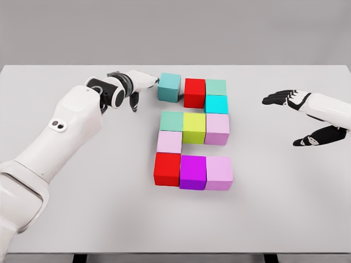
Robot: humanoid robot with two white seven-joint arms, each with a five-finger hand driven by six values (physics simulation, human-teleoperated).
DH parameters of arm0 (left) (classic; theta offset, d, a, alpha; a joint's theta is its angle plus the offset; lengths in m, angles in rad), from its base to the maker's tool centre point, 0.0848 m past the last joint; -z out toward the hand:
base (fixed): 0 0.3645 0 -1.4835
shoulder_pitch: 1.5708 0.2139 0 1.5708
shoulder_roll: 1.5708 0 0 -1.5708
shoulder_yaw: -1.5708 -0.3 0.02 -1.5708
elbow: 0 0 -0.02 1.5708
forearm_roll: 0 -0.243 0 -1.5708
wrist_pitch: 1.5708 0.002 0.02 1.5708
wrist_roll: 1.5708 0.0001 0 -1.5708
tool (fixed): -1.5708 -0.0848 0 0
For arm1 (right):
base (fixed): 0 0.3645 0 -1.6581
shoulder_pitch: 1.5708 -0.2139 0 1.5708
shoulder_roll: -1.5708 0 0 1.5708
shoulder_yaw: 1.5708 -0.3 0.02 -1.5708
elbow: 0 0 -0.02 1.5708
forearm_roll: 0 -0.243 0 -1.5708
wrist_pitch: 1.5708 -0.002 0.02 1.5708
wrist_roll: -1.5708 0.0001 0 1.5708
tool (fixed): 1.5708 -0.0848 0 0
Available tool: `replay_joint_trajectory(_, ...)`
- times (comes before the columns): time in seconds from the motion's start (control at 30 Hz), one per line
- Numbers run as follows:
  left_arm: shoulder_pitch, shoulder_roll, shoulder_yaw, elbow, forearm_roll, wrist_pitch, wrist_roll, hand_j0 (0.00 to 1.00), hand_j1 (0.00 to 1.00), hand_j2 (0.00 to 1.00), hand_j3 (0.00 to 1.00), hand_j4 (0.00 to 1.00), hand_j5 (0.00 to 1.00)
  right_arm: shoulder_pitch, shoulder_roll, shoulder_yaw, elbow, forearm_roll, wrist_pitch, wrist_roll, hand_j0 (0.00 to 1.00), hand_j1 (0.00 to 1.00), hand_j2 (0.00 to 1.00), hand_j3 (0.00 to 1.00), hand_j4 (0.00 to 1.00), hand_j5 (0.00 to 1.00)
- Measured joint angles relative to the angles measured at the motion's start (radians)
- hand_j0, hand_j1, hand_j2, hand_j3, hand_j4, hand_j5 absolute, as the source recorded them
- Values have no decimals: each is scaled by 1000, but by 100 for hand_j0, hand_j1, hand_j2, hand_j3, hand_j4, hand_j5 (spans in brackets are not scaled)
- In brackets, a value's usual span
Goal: Assemble the squares on the desktop into the number 2
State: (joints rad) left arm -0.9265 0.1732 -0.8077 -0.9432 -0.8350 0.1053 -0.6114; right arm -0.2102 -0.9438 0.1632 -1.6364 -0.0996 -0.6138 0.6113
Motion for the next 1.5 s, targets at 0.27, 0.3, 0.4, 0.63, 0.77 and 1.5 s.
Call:
replay_joint_trajectory(0.27, 2, 0, -1, -9, -1, -8, 0, 100, 100, 100, 100, 100, 100, 0, 1, 1, 6, 0, 0, 0, 100, 100, 100, 100, 100, 100)
replay_joint_trajectory(0.3, 2, 0, -1, -9, -2, -16, 0, 100, 100, 100, 100, 100, 100, 0, 1, 1, 6, 0, 0, 0, 100, 100, 100, 100, 100, 100)
replay_joint_trajectory(0.4, 2, 1, 0, -10, -2, -33, 0, 100, 100, 100, 100, 100, 100, 0, 1, 1, 7, 1, 0, 0, 100, 100, 100, 100, 100, 100)
replay_joint_trajectory(0.63, 8, 2, 1, -11, -2, -42, 0, 100, 100, 100, 100, 100, 100, 0, 2, 1, 8, 7, 0, 0, 100, 100, 100, 100, 100, 100)
replay_joint_trajectory(0.77, 11, 5, 2, -13, -1, -45, 0, 100, 100, 100, 100, 100, 100, 0, 2, 1, 8, 11, 0, 0, 100, 100, 100, 100, 100, 100)
replay_joint_trajectory(1.5, 12, 9, 3, -16, -1, -69, 0, 100, 100, 100, 100, 100, 100, -2, 2, 1, 18, 12, 0, 0, 100, 100, 100, 100, 100, 100)
